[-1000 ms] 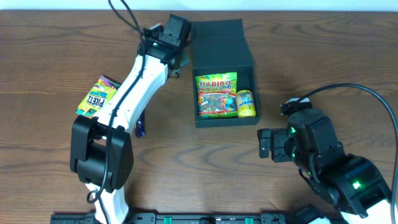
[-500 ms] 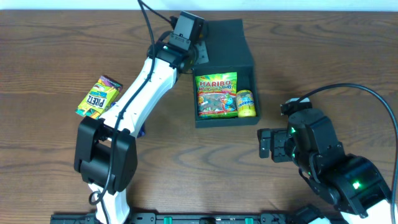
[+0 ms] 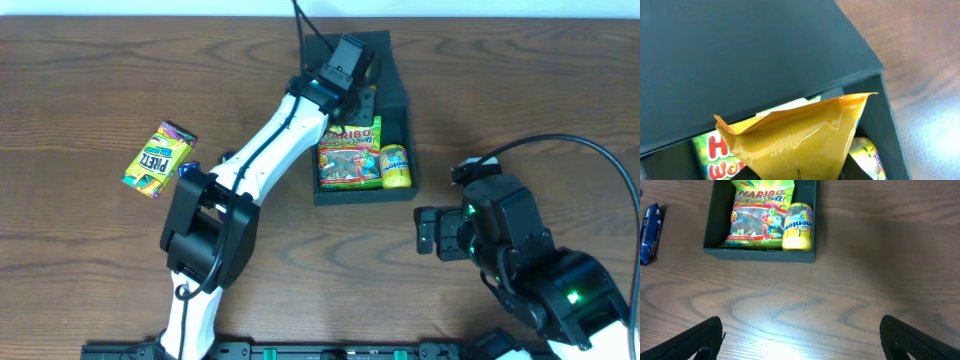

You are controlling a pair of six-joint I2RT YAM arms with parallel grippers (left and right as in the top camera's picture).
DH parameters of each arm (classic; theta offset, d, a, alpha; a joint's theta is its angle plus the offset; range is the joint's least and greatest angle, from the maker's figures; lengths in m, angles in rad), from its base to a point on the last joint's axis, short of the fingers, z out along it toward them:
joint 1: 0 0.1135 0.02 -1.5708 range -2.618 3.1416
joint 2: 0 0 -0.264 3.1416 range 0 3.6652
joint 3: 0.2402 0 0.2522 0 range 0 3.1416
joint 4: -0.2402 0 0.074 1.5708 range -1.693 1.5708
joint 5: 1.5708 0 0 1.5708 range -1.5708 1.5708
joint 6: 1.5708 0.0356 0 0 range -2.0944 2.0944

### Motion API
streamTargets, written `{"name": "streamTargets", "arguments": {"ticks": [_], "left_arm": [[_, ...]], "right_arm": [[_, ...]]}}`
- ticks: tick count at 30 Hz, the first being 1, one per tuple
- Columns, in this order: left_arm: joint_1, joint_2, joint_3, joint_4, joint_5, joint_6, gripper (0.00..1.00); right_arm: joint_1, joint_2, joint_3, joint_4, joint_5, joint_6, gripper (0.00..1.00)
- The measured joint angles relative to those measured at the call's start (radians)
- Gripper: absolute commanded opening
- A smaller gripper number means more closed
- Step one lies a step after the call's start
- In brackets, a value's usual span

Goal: Pack container
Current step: 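Lower the yellow snack into the black box and open the left gripper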

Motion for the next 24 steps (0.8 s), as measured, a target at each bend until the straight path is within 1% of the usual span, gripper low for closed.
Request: {"name": "streamTargets", "arguments": {"ticks": [4, 8, 12, 15, 17, 18, 19, 20, 21, 22, 23, 24], "left_arm": [[-0.006, 0.006, 0.000, 0.001, 0.014, 0.034, 0.06], [-0.040, 0.010, 0.000, 0.014, 0.014, 0.026, 0.06], [-0.085, 0.023, 0.001, 0.040, 0.010, -0.028, 0.06], [-0.096, 0.034, 0.001, 0.057, -0.008, -0.089, 0.06], [-0.096, 0.039, 0.001, 0.074, -0.021, -0.125, 0.07], [-0.095, 0.040, 0.001, 0.082, -0.024, -0.140, 0.10], [-0.095, 0.040, 0.001, 0.092, -0.026, -0.153, 0.16], [-0.095, 0.040, 0.001, 0.108, -0.026, -0.169, 0.24], [-0.095, 0.040, 0.001, 0.116, -0.026, -0.179, 0.29], [-0.095, 0.040, 0.001, 0.120, -0.026, -0.183, 0.37], [-0.095, 0.040, 0.001, 0.126, -0.026, -0.195, 0.49], [-0.095, 0.040, 0.001, 0.130, -0.026, -0.199, 0.68]], "right_arm": [[0.000, 0.000, 0.000, 0.000, 0.000, 0.000, 0.99], [0.000, 0.000, 0.000, 0.000, 0.000, 0.000, 0.99], [0.000, 0.000, 0.000, 0.000, 0.000, 0.000, 0.99], [0.000, 0.000, 0.000, 0.000, 0.000, 0.000, 0.99], [0.000, 0.000, 0.000, 0.000, 0.000, 0.000, 0.99], [0.000, 0.000, 0.000, 0.000, 0.000, 0.000, 0.99], [0.000, 0.000, 0.000, 0.000, 0.000, 0.000, 0.99], [0.000, 0.000, 0.000, 0.000, 0.000, 0.000, 0.99], [0.000, 0.000, 0.000, 0.000, 0.000, 0.000, 0.99], [0.000, 0.000, 0.000, 0.000, 0.000, 0.000, 0.99], [0.000, 0.000, 0.000, 0.000, 0.000, 0.000, 0.99], [0.000, 0.000, 0.000, 0.000, 0.000, 0.000, 0.99]]}}
